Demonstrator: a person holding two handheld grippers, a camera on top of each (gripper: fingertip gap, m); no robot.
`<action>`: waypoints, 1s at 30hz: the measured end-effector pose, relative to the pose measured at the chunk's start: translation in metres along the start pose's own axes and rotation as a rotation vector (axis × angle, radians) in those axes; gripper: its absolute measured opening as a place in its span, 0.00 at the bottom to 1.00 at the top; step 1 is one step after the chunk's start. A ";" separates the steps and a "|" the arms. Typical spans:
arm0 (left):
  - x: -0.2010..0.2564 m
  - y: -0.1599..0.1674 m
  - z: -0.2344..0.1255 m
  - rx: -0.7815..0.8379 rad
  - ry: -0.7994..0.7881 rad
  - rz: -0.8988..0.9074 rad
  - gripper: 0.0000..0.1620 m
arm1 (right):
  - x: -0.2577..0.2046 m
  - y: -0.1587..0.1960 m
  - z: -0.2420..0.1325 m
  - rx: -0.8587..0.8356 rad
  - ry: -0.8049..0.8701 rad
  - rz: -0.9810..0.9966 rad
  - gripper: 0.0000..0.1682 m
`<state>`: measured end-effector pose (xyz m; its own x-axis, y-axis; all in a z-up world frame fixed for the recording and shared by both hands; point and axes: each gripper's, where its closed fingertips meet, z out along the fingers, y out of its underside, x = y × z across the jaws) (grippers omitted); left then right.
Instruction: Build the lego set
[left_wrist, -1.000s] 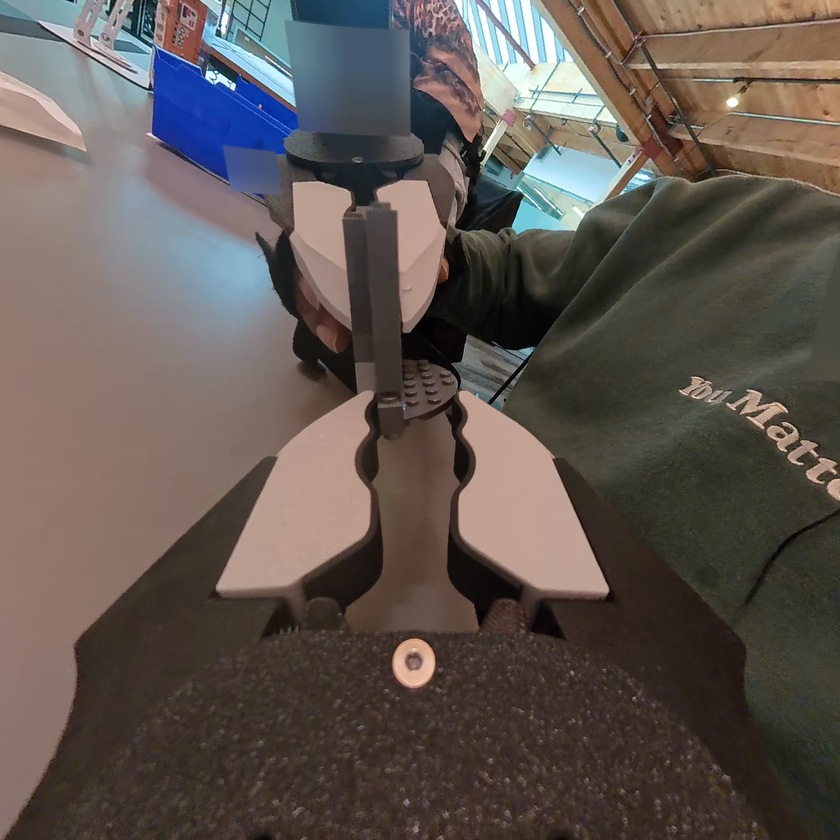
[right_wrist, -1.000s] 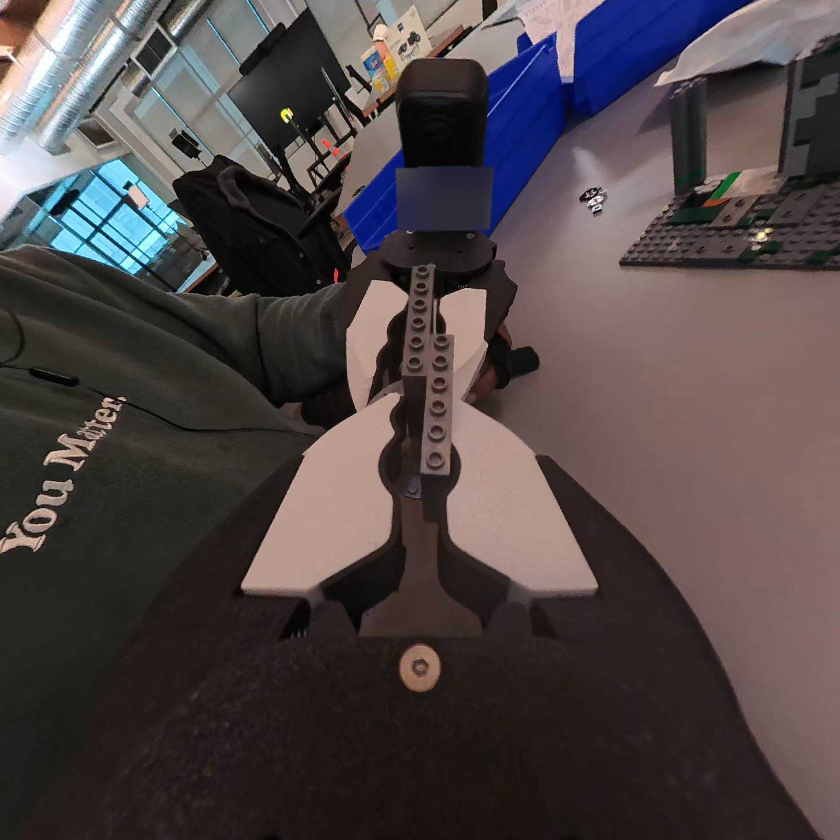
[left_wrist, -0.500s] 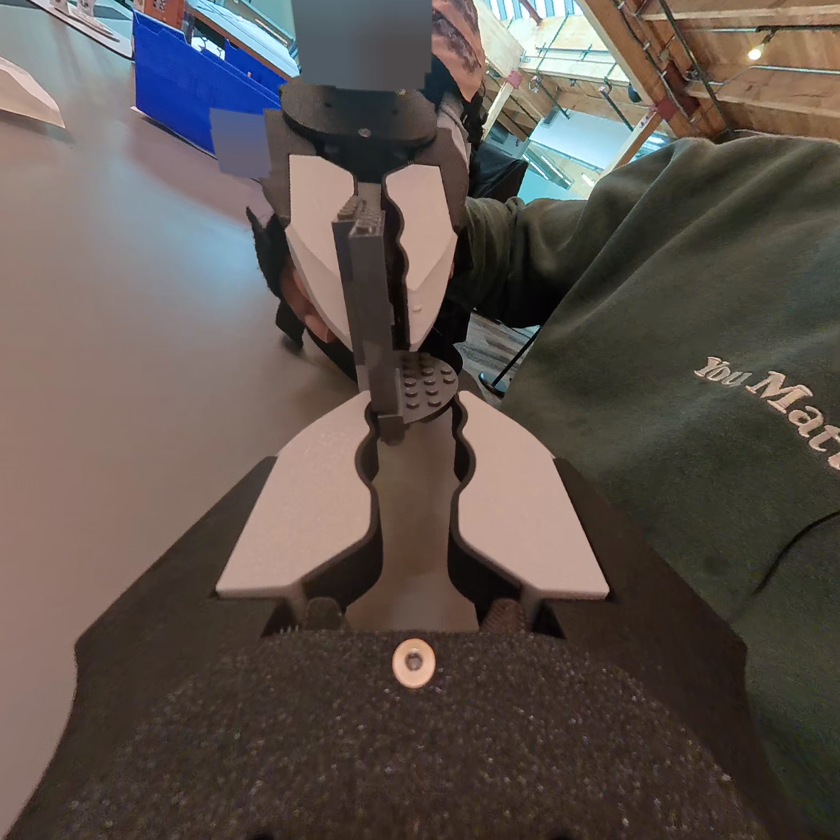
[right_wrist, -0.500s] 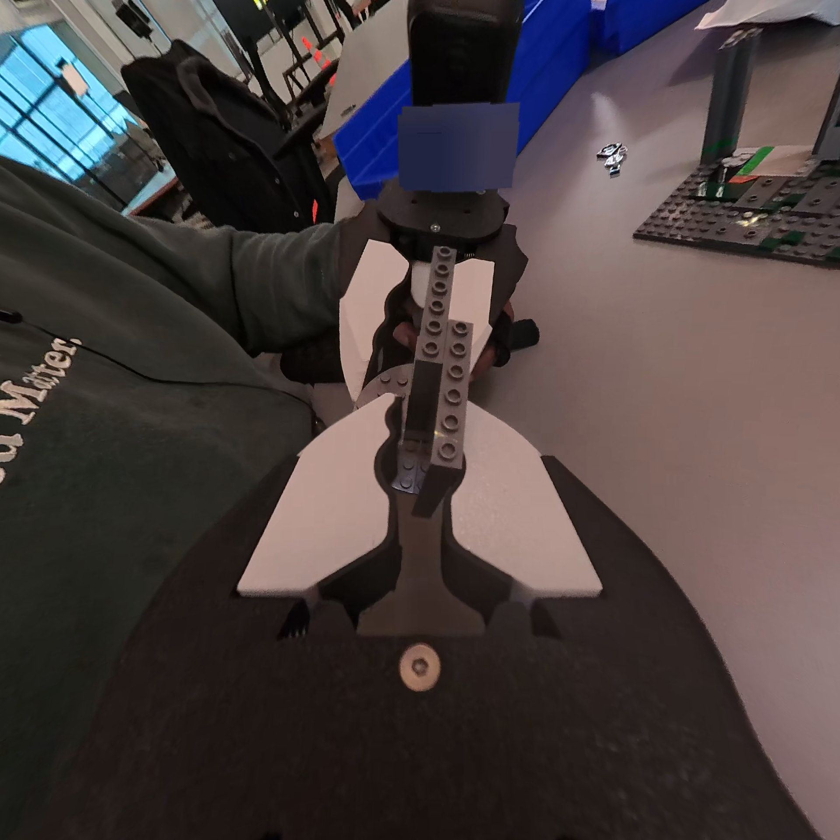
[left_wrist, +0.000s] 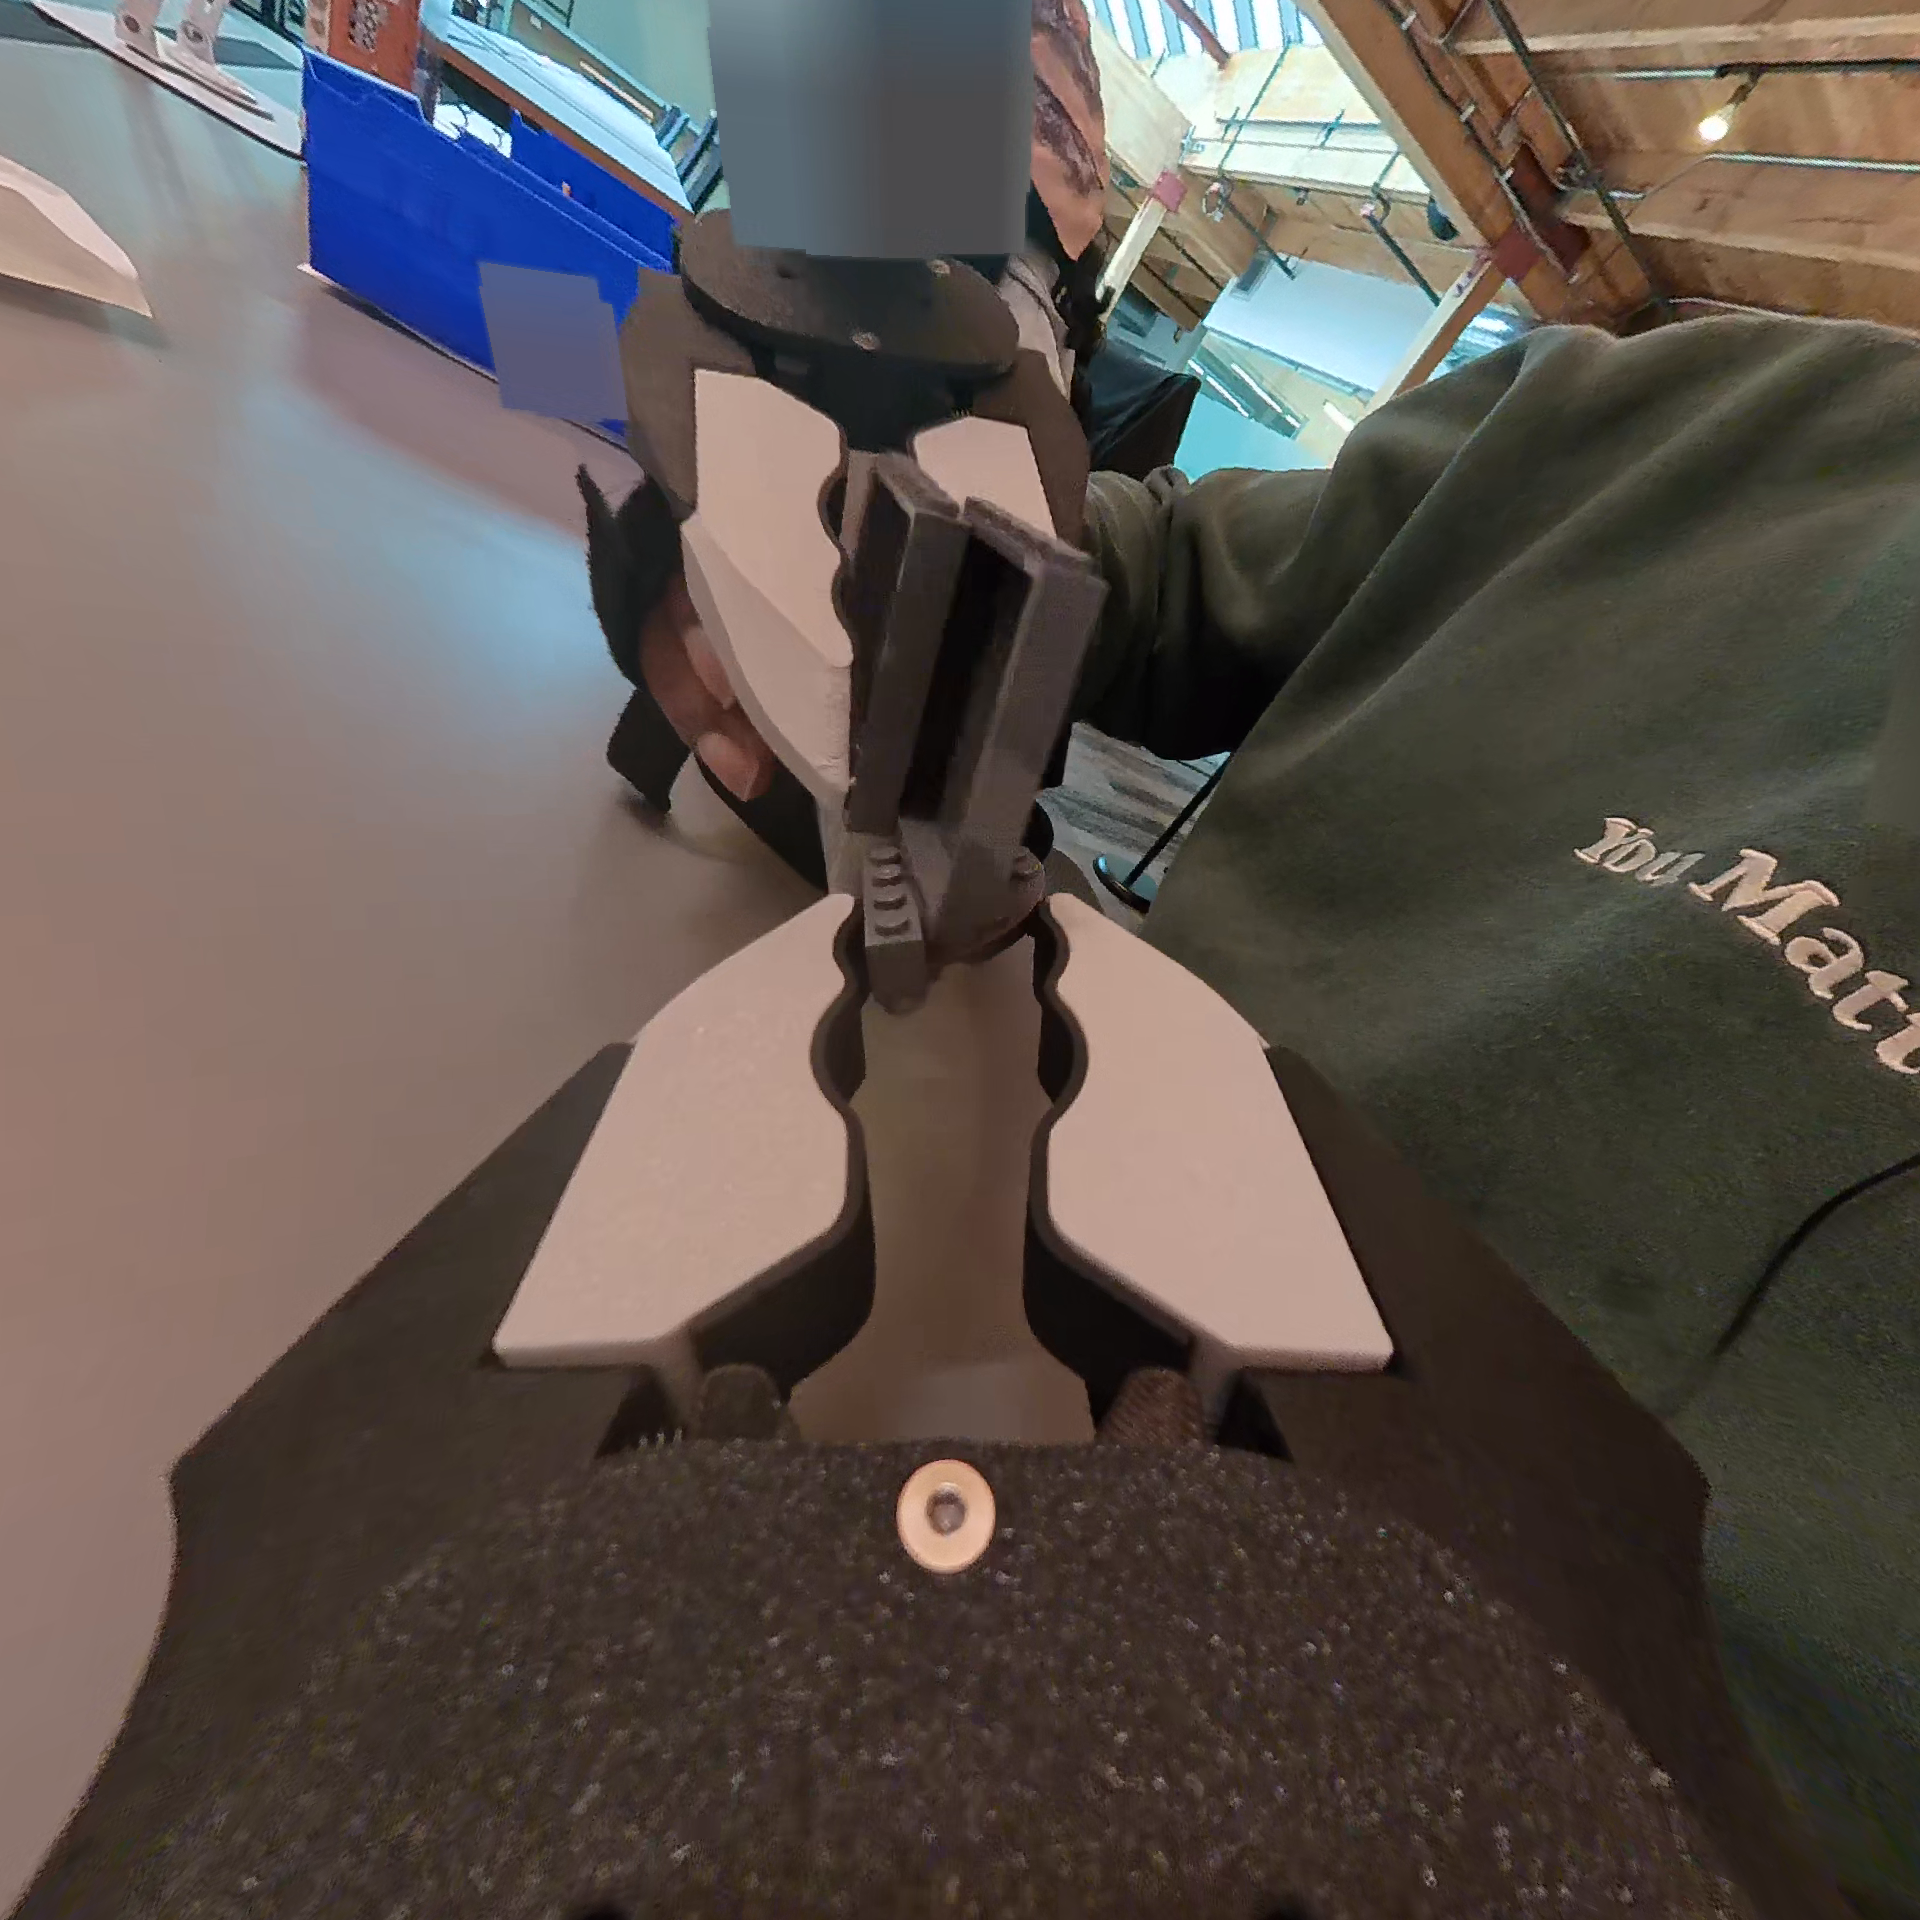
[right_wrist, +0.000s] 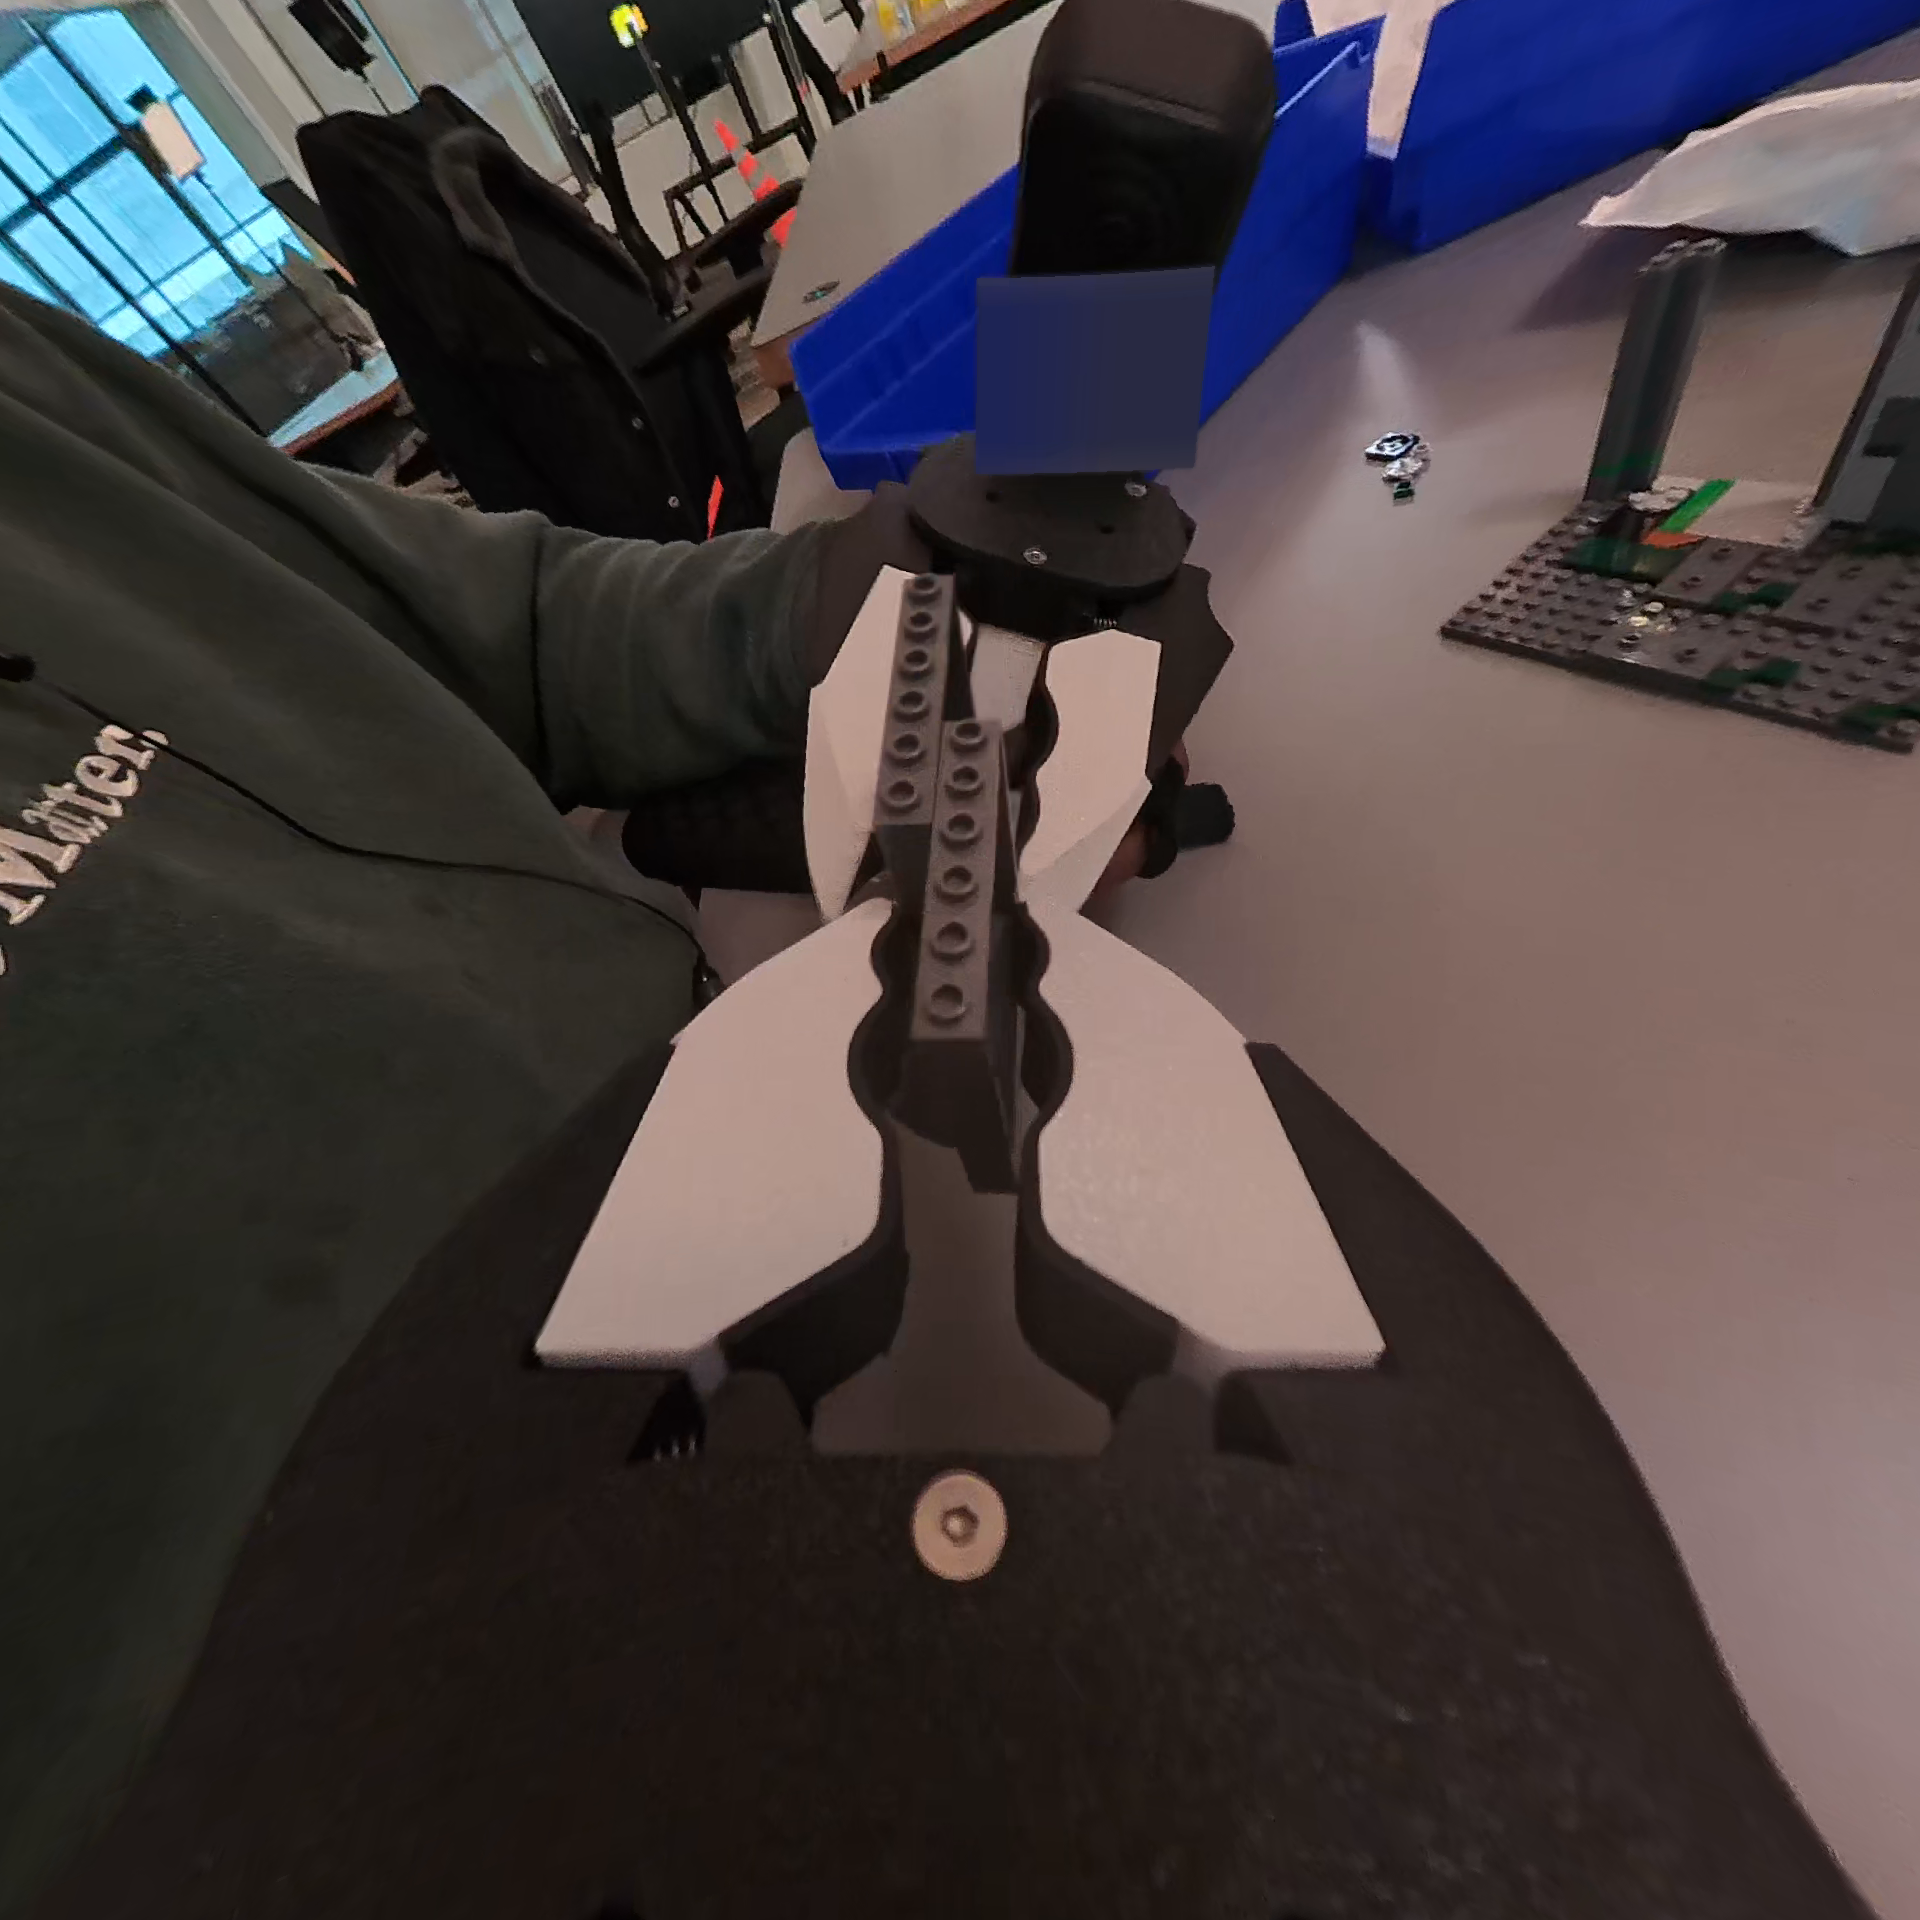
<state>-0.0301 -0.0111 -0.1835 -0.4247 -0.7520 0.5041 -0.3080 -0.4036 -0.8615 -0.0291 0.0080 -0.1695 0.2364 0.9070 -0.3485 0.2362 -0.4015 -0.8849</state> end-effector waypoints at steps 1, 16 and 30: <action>0.000 0.002 0.001 -0.010 -0.005 0.004 0.18 | 0.001 0.002 0.001 -0.007 0.002 -0.005 0.10; 0.004 0.000 0.000 -0.010 0.000 0.027 0.18 | -0.001 0.013 0.008 -0.048 -0.050 0.155 0.11; -0.016 -0.007 -0.004 0.059 -0.070 -0.094 0.19 | 0.014 0.010 0.007 0.078 -0.065 0.332 0.10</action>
<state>-0.0241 0.0056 -0.1850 -0.3355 -0.7433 0.5787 -0.2918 -0.5021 -0.8141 -0.0297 0.0176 -0.1853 0.2269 0.7355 -0.6384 0.0834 -0.6678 -0.7397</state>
